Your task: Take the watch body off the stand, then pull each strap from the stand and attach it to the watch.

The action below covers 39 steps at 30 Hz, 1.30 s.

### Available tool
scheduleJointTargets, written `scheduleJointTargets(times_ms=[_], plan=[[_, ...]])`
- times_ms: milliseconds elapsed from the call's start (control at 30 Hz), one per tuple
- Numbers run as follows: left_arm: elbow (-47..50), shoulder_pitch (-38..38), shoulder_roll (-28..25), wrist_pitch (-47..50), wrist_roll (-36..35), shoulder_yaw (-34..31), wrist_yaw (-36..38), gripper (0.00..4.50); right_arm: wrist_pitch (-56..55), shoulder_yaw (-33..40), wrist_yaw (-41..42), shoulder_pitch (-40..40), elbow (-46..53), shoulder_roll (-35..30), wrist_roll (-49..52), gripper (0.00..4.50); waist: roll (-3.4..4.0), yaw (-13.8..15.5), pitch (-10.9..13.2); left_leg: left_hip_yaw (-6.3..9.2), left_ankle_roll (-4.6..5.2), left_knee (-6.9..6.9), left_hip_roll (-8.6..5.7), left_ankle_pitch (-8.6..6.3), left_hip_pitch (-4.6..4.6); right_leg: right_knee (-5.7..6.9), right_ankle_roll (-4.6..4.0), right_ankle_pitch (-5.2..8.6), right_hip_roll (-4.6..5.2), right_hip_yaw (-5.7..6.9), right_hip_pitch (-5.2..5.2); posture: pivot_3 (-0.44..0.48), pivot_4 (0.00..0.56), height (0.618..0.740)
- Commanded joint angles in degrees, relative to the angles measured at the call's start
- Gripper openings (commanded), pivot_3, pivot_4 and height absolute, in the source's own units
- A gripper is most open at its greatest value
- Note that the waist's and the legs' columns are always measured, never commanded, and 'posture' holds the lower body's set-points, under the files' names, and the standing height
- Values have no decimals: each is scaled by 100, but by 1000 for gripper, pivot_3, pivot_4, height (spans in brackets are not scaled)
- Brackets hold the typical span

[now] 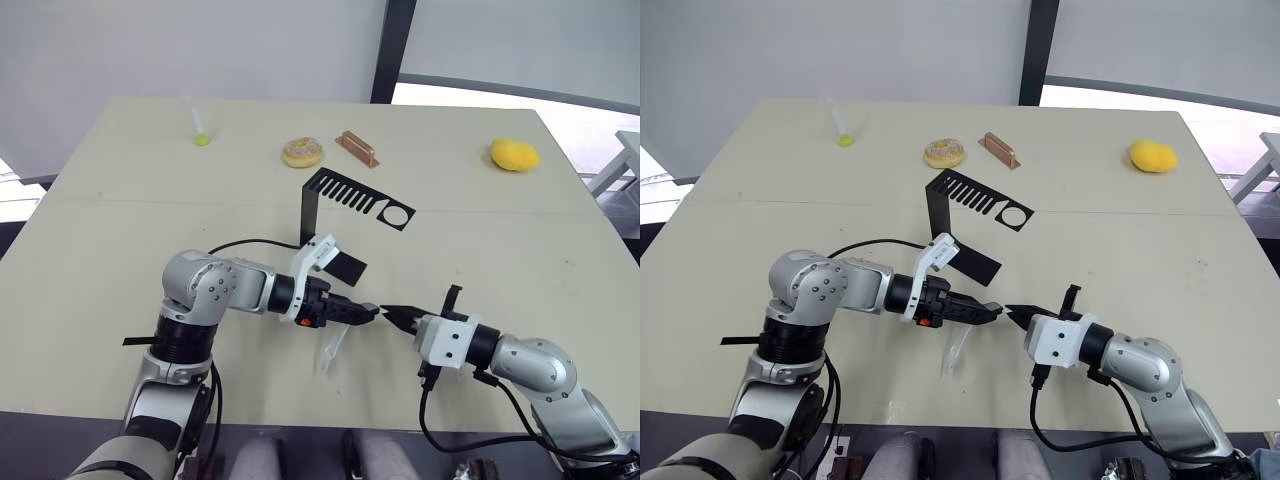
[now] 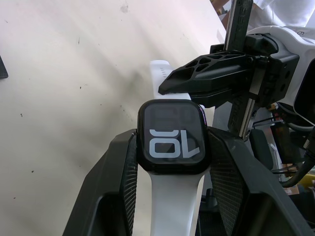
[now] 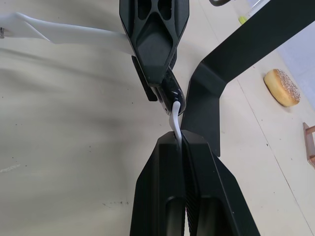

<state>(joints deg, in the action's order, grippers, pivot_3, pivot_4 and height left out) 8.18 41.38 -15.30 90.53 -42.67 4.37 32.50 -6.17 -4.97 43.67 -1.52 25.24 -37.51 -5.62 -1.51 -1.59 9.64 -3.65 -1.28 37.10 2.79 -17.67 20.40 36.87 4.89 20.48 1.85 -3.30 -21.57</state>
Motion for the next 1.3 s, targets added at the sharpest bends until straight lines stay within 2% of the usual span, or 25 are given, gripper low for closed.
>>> scheduleJointTargets(times_ms=[33,1300], plan=[[165,91,275,-88,-198,182,131,1591,-162,-211,19,159,301,92,130,0,0,0,0,0,0,0,0,0,0,0,0,0,0,0,0,0,150,740],[227,46,341,-89,-94,255,111,1591,-54,-330,8,257,340,114,53,0,-3,0,6,0,0,0,0,0,0,-1,0,0,0,0,0,0,150,740]])
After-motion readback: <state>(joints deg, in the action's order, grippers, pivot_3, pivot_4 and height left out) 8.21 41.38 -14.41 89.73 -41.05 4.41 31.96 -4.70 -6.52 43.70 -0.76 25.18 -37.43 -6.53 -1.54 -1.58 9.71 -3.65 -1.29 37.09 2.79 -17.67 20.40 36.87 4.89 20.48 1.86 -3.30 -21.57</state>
